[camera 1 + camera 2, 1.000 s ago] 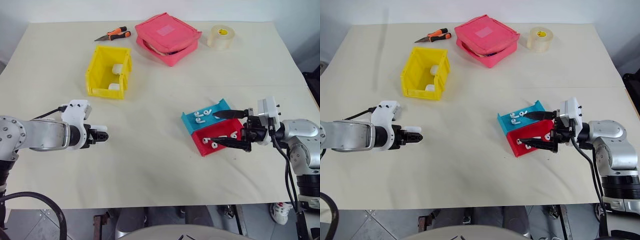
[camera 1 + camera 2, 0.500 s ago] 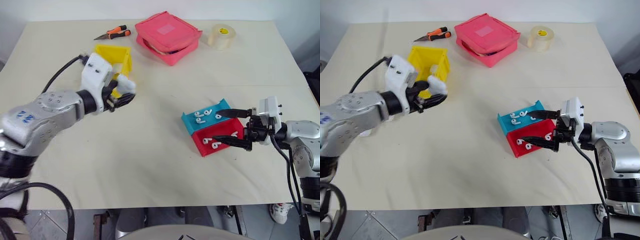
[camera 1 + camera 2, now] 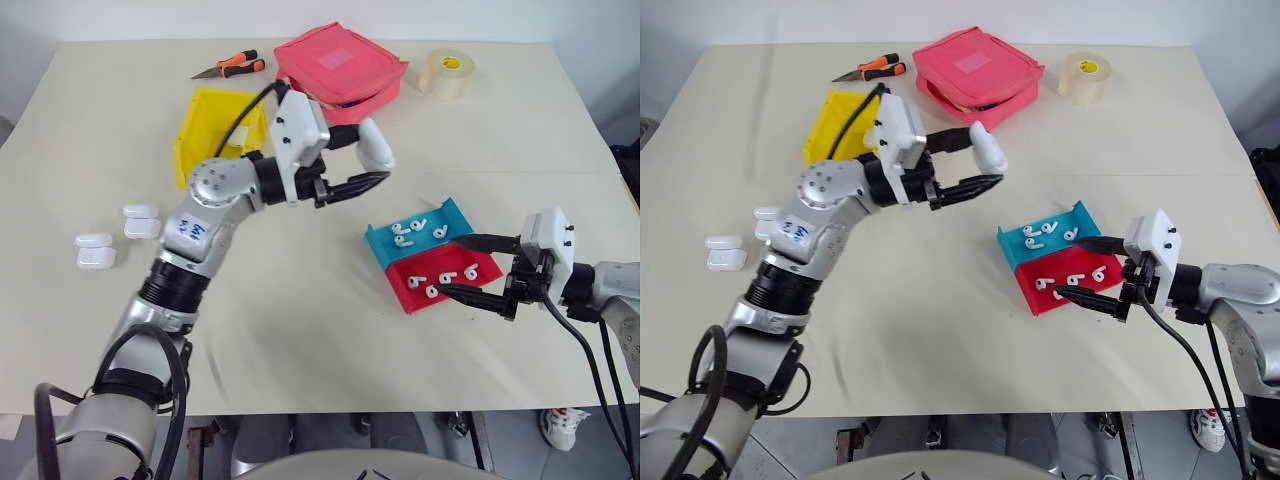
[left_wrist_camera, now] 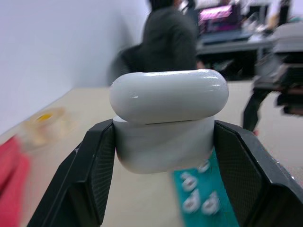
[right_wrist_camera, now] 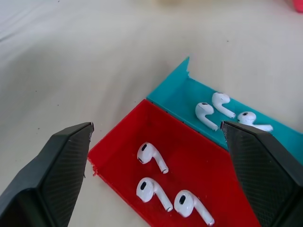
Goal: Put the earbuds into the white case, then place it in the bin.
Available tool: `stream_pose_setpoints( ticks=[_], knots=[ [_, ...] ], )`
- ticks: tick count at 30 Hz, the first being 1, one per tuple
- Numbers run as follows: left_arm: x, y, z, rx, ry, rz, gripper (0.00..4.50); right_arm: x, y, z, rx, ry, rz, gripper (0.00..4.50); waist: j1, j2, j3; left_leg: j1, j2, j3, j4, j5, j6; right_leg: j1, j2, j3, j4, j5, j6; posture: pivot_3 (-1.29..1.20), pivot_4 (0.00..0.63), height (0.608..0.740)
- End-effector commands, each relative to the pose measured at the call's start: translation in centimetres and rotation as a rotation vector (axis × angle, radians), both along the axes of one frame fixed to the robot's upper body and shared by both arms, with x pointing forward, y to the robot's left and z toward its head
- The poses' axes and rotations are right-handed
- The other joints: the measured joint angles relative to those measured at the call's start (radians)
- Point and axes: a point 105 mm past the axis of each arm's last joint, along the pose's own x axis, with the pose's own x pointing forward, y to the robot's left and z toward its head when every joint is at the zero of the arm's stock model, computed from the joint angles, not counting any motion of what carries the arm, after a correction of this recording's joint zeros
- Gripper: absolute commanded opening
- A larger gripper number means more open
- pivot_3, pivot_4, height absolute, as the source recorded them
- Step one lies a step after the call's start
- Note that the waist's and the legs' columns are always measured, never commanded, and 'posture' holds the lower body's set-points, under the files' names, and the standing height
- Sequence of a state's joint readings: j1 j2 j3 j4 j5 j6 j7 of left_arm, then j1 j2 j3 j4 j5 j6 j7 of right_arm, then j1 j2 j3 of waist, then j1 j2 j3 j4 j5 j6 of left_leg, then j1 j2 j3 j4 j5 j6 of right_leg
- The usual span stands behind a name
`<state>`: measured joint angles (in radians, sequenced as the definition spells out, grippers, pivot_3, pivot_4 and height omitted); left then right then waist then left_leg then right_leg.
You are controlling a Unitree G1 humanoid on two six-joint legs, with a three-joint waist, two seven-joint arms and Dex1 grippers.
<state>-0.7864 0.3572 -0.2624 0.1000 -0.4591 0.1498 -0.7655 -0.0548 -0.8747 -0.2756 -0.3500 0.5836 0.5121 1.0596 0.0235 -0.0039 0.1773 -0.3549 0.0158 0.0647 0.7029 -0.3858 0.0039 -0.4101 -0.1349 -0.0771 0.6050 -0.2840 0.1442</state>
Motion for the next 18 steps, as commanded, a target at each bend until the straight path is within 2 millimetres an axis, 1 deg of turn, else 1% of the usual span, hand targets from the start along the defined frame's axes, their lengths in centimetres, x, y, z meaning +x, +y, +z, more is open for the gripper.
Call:
stream_pose_setpoints(
  ticks=[1,2,4,7,9,13,16,18],
  knots=[
    [-2.0,-0.5,-0.5,-0.029,-0.015,-0.078,2.78,-0.7,0.1,1.6,-0.004,-0.061,-0.047,4.50,0.001,0.000,0.000,0.000,0.000,0.000,0.000,0.000,0.000,0.000,0.000,0.000,0.000,0.000,0.000,0.00,0.150,0.740],
    [-2.2,-0.5,-0.7,-0.028,-0.015,-0.078,2.78,-1.0,0.1,1.5,-0.003,-0.045,-0.047,4.50,0.002,0.000,0.000,0.000,0.000,0.000,0.000,0.000,0.000,0.000,0.000,0.000,0.000,0.000,0.000,0.00,0.150,0.740],
    [-3.1,-0.3,-1.5,-0.024,-0.008,-0.100,2.78,-1.0,-0.1,1.7,-0.026,-0.077,-0.092,4.50,0.002,-0.001,0.000,0.000,0.000,-0.001,0.002,0.000,0.000,0.000,0.000,0.000,0.001,0.000,0.000,0.00,0.150,0.740],
    [-4.6,-0.1,-3.2,-0.023,0.026,-0.124,2.78,-1.6,0.0,1.5,-0.080,-0.076,-0.128,4.50,0.004,0.000,0.000,0.000,0.000,-0.001,0.003,0.000,0.000,0.001,-0.001,0.000,0.002,0.000,0.000,0.00,0.150,0.740],
    [-5.3,-0.1,-3.5,-0.028,0.043,-0.135,2.78,-1.8,0.0,1.3,-0.107,-0.067,-0.142,4.50,0.004,0.000,0.000,0.000,0.000,-0.002,0.003,0.000,0.000,0.001,-0.001,0.000,0.001,0.000,0.000,0.00,0.150,0.740],
    [-7.2,0.1,-4.7,-0.032,0.090,-0.155,2.78,-3.0,0.0,0.4,-0.196,-0.018,-0.152,4.50,0.005,0.000,0.000,-0.001,0.000,-0.002,0.004,0.000,0.001,0.001,-0.001,0.000,0.001,0.000,0.000,0.00,0.150,0.740],
    [-7.6,0.2,-5.0,-0.040,0.105,-0.143,2.78,-3.3,-0.1,0.3,-0.224,-0.006,-0.166,4.50,0.005,0.000,0.000,0.000,0.000,-0.002,0.004,-0.001,0.001,0.001,-0.001,0.000,0.001,0.000,-0.001,0.00,0.150,0.740],
    [-7.4,0.3,-5.0,-0.048,0.113,-0.118,2.78,-3.3,-0.1,0.7,-0.192,-0.021,-0.184,4.11,0.006,0.000,0.000,0.000,0.000,-0.003,0.005,0.000,0.001,0.002,-0.001,0.000,0.002,0.000,-0.001,0.00,0.150,0.740]
  ],
)
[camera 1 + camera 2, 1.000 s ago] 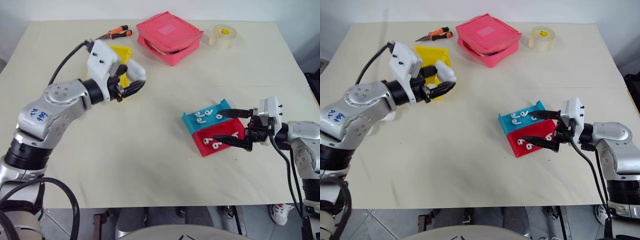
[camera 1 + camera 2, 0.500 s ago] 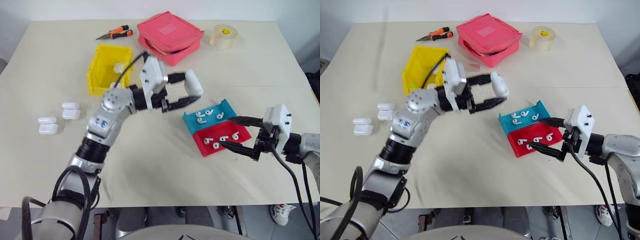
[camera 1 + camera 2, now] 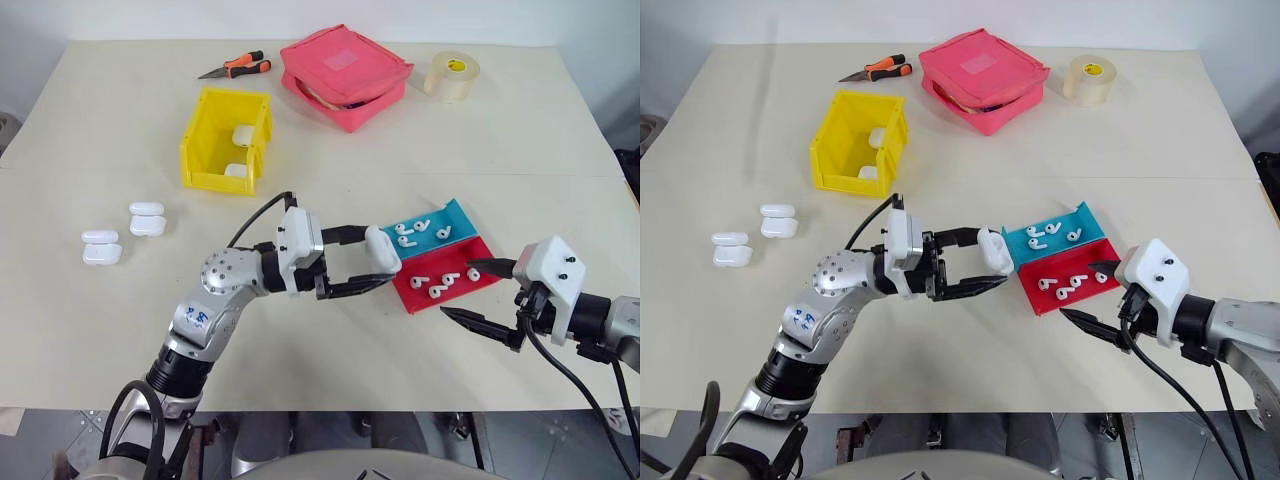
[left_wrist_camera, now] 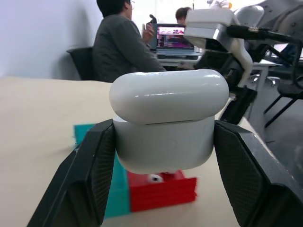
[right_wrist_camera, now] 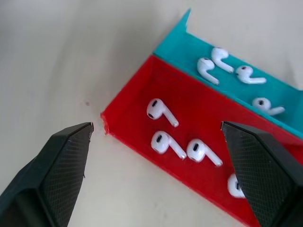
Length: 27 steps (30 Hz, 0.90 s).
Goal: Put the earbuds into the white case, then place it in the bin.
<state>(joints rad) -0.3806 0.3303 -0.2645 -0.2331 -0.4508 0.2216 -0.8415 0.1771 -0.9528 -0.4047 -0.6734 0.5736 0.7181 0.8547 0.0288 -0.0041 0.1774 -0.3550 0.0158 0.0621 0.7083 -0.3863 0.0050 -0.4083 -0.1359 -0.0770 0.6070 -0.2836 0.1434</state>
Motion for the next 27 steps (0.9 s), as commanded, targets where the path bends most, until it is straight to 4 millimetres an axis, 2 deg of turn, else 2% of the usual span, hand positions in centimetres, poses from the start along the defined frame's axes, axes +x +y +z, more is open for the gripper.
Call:
stream_pose_setpoints(
  ticks=[1,8,10,13,27],
  knots=[
    [-0.5,0.0,1.2,-0.036,-0.034,0.011,2.78,-0.2,0.2,1.4,0.009,-0.063,-0.017,3.94,0.000,0.000,0.000,0.000,0.000,0.000,0.000,0.000,0.000,0.000,0.000,0.000,0.000,0.000,0.000,0.00,0.150,0.740],
    [-0.7,0.1,0.5,-0.036,-0.023,0.014,2.78,-0.6,-0.4,1.2,-0.053,-0.032,-0.029,3.94,0.000,0.000,0.000,0.000,0.000,0.000,0.000,-0.001,0.001,0.000,0.000,0.000,-0.001,0.000,0.000,0.00,0.150,0.740],
    [-0.8,0.0,0.5,-0.039,-0.021,0.015,2.78,-0.7,-0.6,1.3,-0.059,-0.029,-0.034,3.56,0.000,0.000,0.000,0.000,0.000,0.000,0.000,-0.001,0.001,0.000,0.000,0.000,0.000,0.000,0.000,0.00,0.150,0.740],
    [-0.8,-0.1,0.5,-0.045,-0.020,0.021,2.78,-1.1,-0.8,1.0,-0.080,-0.005,-0.035,2.69,0.000,0.000,0.000,0.000,0.000,0.000,0.000,-0.001,0.001,0.000,0.000,0.000,-0.001,0.000,0.000,0.00,0.150,0.740],
    [-1.8,-0.3,-0.1,-0.060,-0.006,0.001,2.78,-4.0,-1.2,0.5,-0.168,0.139,0.023,2.69,0.003,0.000,0.000,0.000,0.000,0.000,0.001,-0.001,0.002,0.001,0.000,0.000,-0.001,0.000,0.000,0.00,0.150,0.740]
  ],
)
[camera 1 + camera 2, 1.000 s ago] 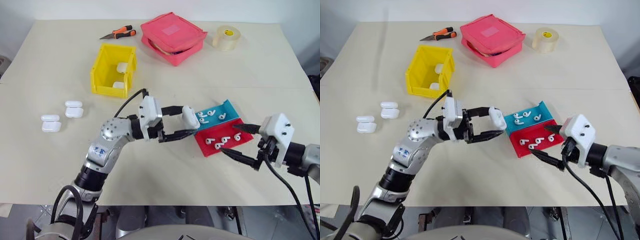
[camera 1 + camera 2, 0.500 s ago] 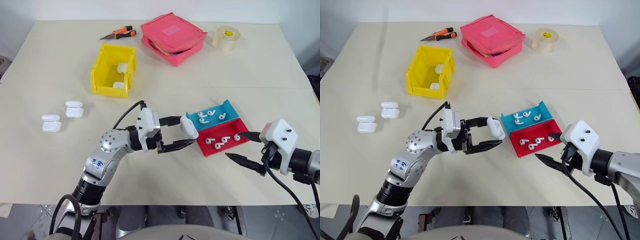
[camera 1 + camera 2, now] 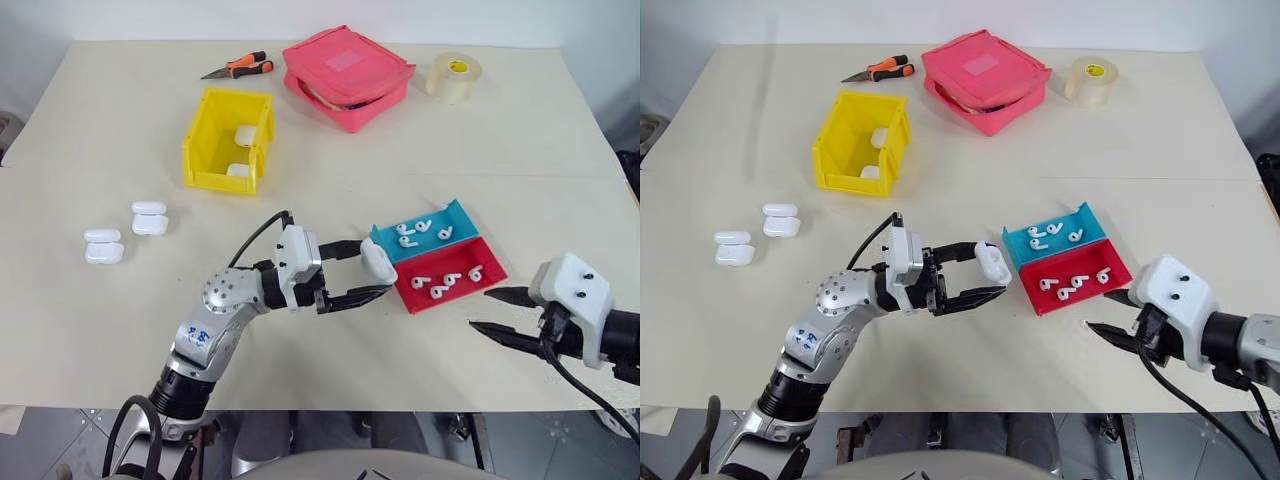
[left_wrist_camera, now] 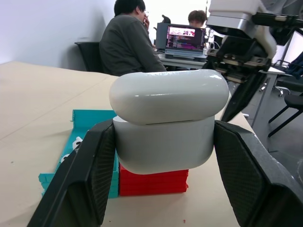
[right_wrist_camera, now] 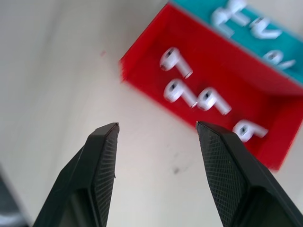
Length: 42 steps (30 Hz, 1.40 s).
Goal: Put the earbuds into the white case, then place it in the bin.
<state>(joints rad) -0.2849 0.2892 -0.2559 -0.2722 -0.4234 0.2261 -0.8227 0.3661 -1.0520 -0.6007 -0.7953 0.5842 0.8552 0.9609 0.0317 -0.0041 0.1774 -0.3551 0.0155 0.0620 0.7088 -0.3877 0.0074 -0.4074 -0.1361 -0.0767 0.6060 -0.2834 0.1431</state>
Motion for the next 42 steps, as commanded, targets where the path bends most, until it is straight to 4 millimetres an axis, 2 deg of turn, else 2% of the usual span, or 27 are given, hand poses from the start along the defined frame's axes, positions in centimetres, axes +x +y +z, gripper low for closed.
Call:
stream_pose_setpoints(
  ticks=[1,3,9,14,18,23,33,42],
  knots=[
    [-1.0,-0.4,1.1,-0.029,-0.060,-0.035,2.78,-0.8,0.4,0.4,-0.024,0.005,0.040,2.69,-0.001,0.000,0.000,0.000,0.000,0.000,0.000,0.000,0.000,0.000,0.000,0.000,0.000,0.000,0.000,0.00,0.150,0.740],
    [-1.1,-0.3,1.0,-0.028,-0.059,-0.035,2.78,-0.8,0.6,0.2,-0.030,0.007,0.052,2.69,-0.001,0.000,0.000,0.000,0.000,0.000,0.000,0.000,0.000,0.000,0.000,0.000,0.000,0.000,0.000,0.00,0.150,0.740],
    [-0.8,0.2,0.8,-0.028,-0.041,0.013,2.78,1.0,2.0,0.0,-0.075,-0.026,0.130,2.69,-0.007,0.000,0.000,0.001,0.000,0.000,0.000,0.000,0.000,0.000,0.000,0.000,0.000,0.000,0.000,0.00,0.150,0.740],
    [-0.5,0.6,0.8,-0.030,-0.045,0.060,2.78,3.4,3.3,-0.3,-0.112,-0.083,0.202,2.69,-0.005,0.000,0.000,0.001,0.000,0.000,0.001,0.000,0.000,0.000,0.000,0.000,0.000,0.000,0.000,0.00,0.150,0.740],
    [-0.3,0.9,0.9,-0.027,-0.051,0.094,2.78,4.6,4.0,-0.7,-0.143,-0.094,0.261,1.81,-0.005,0.000,0.000,0.000,0.000,0.000,0.002,0.000,0.000,0.000,-0.001,0.000,0.000,0.000,0.000,0.00,0.150,0.740],
    [-0.3,1.0,0.9,-0.027,-0.053,0.115,2.78,5.7,4.2,-1.4,-0.192,-0.061,0.289,1.81,-0.007,0.000,0.000,0.000,0.000,0.000,0.002,0.000,0.000,0.000,0.000,0.000,0.000,0.000,0.000,0.00,0.150,0.740],
    [-0.6,1.0,0.8,-0.031,-0.050,0.139,2.78,6.5,4.0,-2.3,-0.272,-0.017,0.357,1.81,-0.007,0.000,0.000,0.000,0.000,0.000,0.002,0.000,0.000,0.000,-0.001,-0.001,0.000,0.000,0.000,0.00,0.150,0.740],
    [-1.0,0.7,0.9,-0.039,-0.051,0.129,2.78,7.4,3.9,-2.3,-0.290,-0.031,0.364,1.81,-0.007,0.000,0.000,0.000,0.000,0.000,0.002,0.000,0.000,0.000,-0.001,-0.001,0.000,0.000,0.000,0.00,0.150,0.740]
  ],
)
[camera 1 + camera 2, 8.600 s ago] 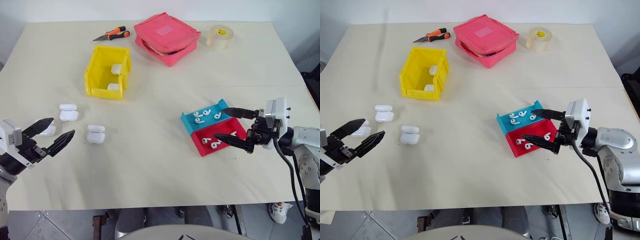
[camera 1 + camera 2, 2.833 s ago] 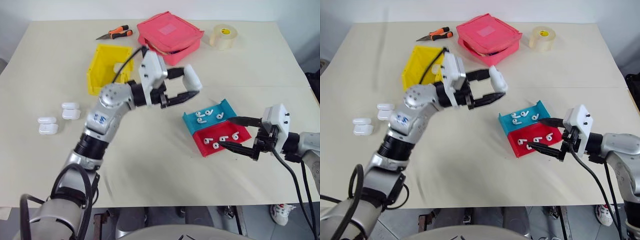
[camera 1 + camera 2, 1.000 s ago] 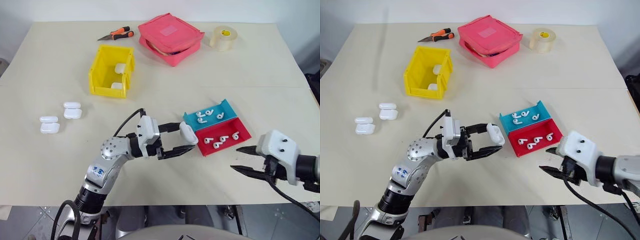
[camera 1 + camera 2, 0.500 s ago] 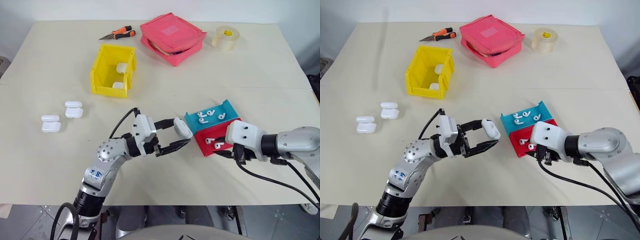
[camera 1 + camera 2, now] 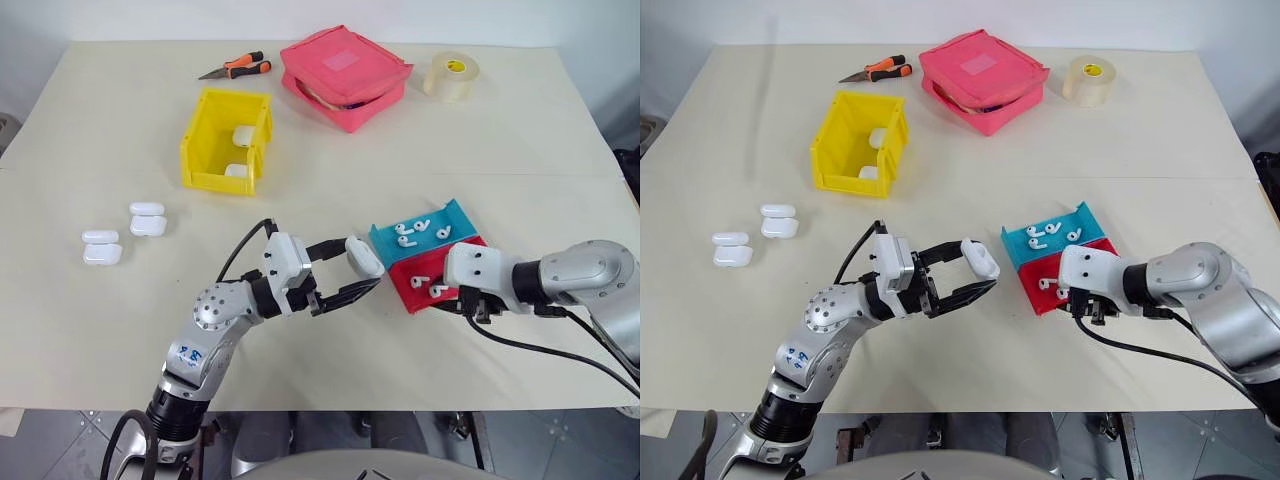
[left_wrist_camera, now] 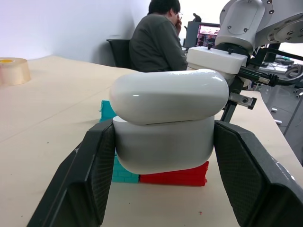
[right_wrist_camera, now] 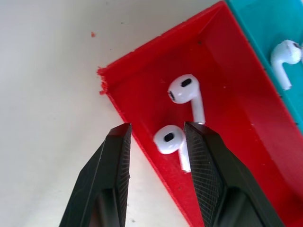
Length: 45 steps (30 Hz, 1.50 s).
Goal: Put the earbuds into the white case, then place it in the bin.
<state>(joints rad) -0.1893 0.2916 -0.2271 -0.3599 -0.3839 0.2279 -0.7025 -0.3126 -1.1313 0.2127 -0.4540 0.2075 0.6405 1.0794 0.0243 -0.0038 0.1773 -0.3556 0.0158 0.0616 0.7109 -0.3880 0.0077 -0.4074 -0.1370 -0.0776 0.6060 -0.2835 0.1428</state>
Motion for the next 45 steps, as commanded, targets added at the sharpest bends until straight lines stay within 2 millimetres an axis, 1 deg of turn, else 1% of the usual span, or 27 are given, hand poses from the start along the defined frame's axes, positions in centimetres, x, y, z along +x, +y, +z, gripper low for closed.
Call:
stream_pose_setpoints(
  ticks=[1,24,25,27,29,30,33,37,43,45],
  knots=[
    [-1.1,-0.5,1.2,-0.021,-0.056,-0.032,2.78,0.2,0.1,0.4,-0.011,-0.023,0.023,1.81,0.000,0.000,0.000,0.000,0.000,0.000,0.000,0.000,0.000,0.000,0.000,0.000,0.000,0.000,0.000,0.00,0.150,0.740],
    [-1.3,-0.8,1.3,-0.020,-0.061,-0.032,2.78,0.8,0.0,-0.5,-0.014,-0.007,0.028,1.81,0.000,0.000,0.000,0.000,0.000,0.000,0.000,0.000,0.000,0.000,0.000,0.000,0.000,0.000,0.000,0.00,0.150,0.740],
    [-1.3,-0.8,1.3,-0.020,-0.061,-0.032,2.78,0.8,0.0,-0.4,-0.012,-0.007,0.027,1.44,0.000,0.000,0.000,0.000,0.000,0.000,0.000,0.000,0.000,0.000,0.000,0.000,0.000,0.000,0.000,0.00,0.150,0.740],
    [-1.3,-0.8,1.3,-0.020,-0.061,-0.032,2.78,0.8,0.0,-0.4,-0.010,-0.009,0.027,0.98,0.000,0.000,0.000,0.000,0.000,0.000,0.000,0.000,0.000,0.000,0.000,0.000,0.000,0.000,0.000,0.00,0.150,0.740],
    [-1.3,-0.8,1.3,-0.020,-0.061,-0.032,2.78,0.8,0.1,-0.3,0.001,-0.010,0.022,0.23,0.000,0.000,0.000,0.000,0.000,0.000,0.000,0.000,0.000,0.000,0.000,0.000,0.000,0.000,0.000,0.00,0.150,0.740],
    [-1.3,-0.8,1.3,-0.020,-0.060,-0.033,2.78,0.8,0.2,-0.2,0.016,-0.007,0.019,0.04,0.000,0.000,0.000,0.000,0.000,0.000,0.000,0.000,0.000,0.000,0.000,0.000,0.000,0.000,0.000,0.00,0.150,0.740],
    [-1.2,-0.8,1.2,-0.020,-0.059,-0.035,2.78,0.5,0.7,0.4,0.066,0.001,0.008,0.04,0.000,0.000,0.000,0.000,0.000,0.000,0.000,0.000,0.000,0.000,0.000,0.000,0.000,0.000,0.000,0.00,0.150,0.740],
    [-1.3,-0.8,1.2,-0.021,-0.055,-0.041,2.78,0.2,0.6,1.1,0.113,-0.003,-0.015,0.04,0.001,0.000,0.000,0.000,0.000,0.000,0.000,0.000,0.000,0.000,0.000,0.000,0.000,0.000,0.000,0.00,0.150,0.740],
    [-1.0,-0.8,1.3,-0.017,-0.060,-0.056,2.78,0.2,0.2,2.4,0.165,-0.034,-0.046,0.04,0.001,0.000,0.000,0.000,0.000,0.000,0.000,0.000,0.000,0.000,0.000,0.000,0.000,0.000,0.000,0.00,0.150,0.740],
    [-0.9,-0.8,1.3,-0.016,-0.060,-0.059,2.78,0.3,-0.3,3.1,0.169,-0.049,-0.065,0.04,0.001,0.000,0.000,0.000,0.000,0.000,0.000,0.000,0.000,0.000,0.000,0.000,0.000,0.000,0.000,0.00,0.150,0.740]
  ],
)
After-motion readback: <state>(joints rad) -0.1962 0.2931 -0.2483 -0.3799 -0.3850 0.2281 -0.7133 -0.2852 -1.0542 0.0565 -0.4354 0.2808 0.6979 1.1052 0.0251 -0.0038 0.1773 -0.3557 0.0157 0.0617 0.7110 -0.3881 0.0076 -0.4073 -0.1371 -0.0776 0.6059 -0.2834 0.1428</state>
